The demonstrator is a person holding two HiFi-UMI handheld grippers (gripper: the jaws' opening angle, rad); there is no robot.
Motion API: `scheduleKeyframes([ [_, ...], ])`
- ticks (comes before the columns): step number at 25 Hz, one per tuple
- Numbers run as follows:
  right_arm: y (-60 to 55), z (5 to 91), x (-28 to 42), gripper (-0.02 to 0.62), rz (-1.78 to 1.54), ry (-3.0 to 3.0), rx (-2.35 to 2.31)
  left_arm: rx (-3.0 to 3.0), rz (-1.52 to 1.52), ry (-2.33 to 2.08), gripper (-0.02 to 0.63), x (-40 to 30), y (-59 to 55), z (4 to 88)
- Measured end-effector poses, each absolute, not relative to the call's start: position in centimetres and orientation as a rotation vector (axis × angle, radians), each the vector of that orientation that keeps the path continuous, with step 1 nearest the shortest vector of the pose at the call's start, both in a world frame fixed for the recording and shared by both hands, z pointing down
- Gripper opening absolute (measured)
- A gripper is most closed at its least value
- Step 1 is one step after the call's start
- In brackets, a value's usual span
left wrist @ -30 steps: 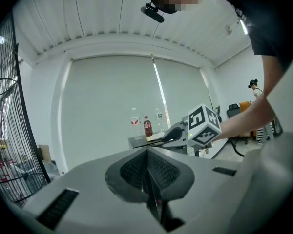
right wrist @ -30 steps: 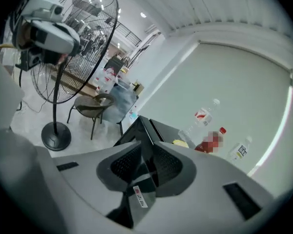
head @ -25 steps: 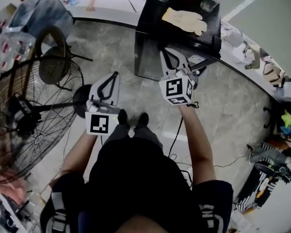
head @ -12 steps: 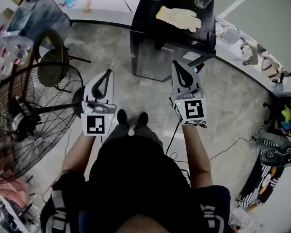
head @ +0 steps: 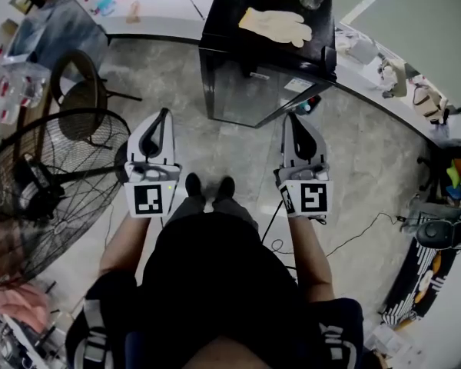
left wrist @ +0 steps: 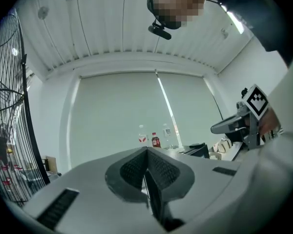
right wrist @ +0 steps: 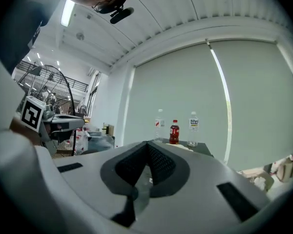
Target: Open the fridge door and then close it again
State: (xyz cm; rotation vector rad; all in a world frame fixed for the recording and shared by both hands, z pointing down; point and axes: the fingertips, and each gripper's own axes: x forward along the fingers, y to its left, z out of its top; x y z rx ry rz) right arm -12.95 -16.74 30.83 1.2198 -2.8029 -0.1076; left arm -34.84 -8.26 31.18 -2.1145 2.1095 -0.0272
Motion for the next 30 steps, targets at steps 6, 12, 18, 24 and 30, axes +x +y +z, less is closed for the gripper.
scheduleKeyframes([
  [6,-15.8,30.7,-11.0,0.02,-0.13,-2.756,1.319,-2.092,0.002,2.129,0.023,-35.0,-8.0,30.6],
  [12,-15.3,30.1,-9.5,0.02,-0.168,-2.707,1.4,-2.096,-0.002,2.137,0.023,-34.8,-7.6,30.5],
  [18,-14.9,30.5,-8.9,0.02,-0.209,-2.663,1.412,-2.094,-0.007,2.147,0.023,-34.8,-7.0,30.6],
  [24,-14.7,31.0,-9.1,0.02,-0.218,-2.645,1.39,-2.098,-0.02,2.161,0.023,-34.7,-6.8,30.9],
  [30,-14.7,30.9,-9.4,0.02,-0.223,-2.648,1.383,-2.088,-0.025,2.162,0.023,-34.9,-6.5,30.8],
])
